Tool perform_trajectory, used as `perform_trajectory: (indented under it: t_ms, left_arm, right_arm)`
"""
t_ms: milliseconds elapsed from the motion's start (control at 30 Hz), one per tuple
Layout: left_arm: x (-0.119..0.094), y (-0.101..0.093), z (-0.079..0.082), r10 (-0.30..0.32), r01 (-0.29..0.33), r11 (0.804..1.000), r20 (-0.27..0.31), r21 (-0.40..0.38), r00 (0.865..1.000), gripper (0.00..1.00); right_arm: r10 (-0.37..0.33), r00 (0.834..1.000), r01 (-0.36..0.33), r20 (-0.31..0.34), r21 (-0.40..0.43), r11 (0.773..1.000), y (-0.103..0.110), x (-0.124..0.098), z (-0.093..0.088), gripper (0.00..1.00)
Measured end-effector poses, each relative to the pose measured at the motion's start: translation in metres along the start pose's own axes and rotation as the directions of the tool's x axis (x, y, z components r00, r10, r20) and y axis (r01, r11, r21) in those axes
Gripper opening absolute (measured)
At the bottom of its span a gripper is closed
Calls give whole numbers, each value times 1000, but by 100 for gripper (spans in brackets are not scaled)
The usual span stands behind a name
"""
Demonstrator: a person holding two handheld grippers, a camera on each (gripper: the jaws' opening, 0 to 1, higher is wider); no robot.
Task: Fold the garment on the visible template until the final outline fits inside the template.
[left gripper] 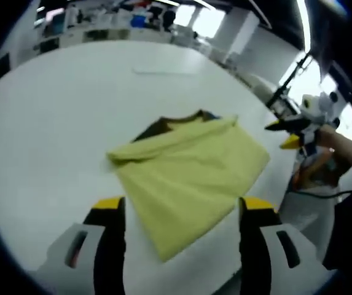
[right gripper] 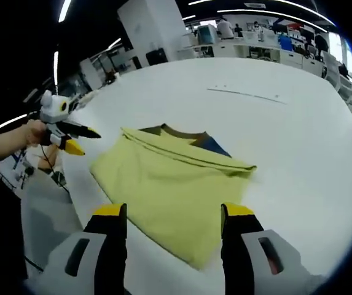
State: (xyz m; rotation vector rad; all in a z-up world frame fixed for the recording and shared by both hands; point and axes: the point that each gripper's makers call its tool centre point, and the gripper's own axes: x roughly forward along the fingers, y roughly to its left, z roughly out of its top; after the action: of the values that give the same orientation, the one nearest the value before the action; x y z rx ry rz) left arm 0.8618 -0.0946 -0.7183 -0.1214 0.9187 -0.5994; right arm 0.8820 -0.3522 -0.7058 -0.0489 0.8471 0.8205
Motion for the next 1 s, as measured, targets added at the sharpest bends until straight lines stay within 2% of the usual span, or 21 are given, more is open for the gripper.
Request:
perform_trajectory:
  t_ms: [333, 600, 867, 1000]
  left_arm:
    - [25, 12, 4, -28, 28, 1000, -27, 2, 999, 61]
    - [37, 24, 9, -19, 19, 1000, -28, -14, 999, 57]
    - [44, 32, 15, -11, 10, 1000, -20, -27, 1000, 52]
    - [49, 39, 16, 8, -9, 999, -19, -32, 1000, 48]
  right_arm:
    - [5, 1000, -5, -27, 7, 1000, -18, 30, 3, 53]
    - [-4, 999, 5, -39, 16, 1000, -32, 49, 7, 49]
    - [-14, 999, 13, -49, -9, 1000, -47, 63, 8, 38]
    - [-42, 998, 40, -50, -27, 999, -55, 69, 9, 33]
